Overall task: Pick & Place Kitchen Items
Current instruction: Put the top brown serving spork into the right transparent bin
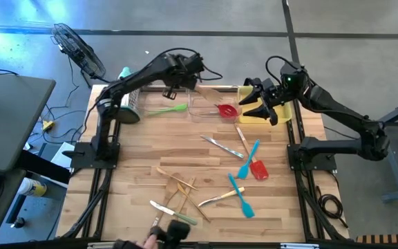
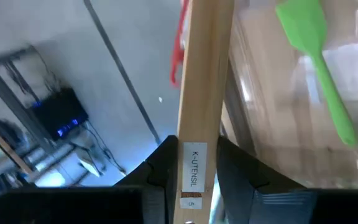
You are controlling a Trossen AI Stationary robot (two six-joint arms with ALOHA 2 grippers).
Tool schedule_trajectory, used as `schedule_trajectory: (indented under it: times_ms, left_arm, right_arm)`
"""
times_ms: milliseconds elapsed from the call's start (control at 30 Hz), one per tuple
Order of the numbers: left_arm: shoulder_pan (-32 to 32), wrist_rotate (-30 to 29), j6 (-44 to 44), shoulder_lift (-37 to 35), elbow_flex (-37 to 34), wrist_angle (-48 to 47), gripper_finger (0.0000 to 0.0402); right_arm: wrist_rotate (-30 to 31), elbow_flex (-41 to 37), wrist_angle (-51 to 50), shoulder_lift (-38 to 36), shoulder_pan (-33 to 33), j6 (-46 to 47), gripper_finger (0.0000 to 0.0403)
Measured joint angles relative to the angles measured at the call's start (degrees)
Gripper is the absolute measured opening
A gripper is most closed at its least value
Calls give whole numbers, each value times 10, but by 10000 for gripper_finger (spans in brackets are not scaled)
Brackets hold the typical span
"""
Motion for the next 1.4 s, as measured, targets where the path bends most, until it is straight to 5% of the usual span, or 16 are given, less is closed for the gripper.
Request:
schedule_trajectory:
  times_ms: [700, 1300, 1400]
  left_arm:
    - [-25, 45, 52, 76, 8, 79, 78]
    - [-27, 69, -16, 105, 8, 61, 78]
    - [-28, 80, -26, 105, 8, 61, 107]
  right_arm:
    - [17, 0, 0, 0, -21, -17, 229]
    - [14, 0, -5, 0, -21, -16, 229]
    - [14, 0, -5, 0, -21, -15, 229]
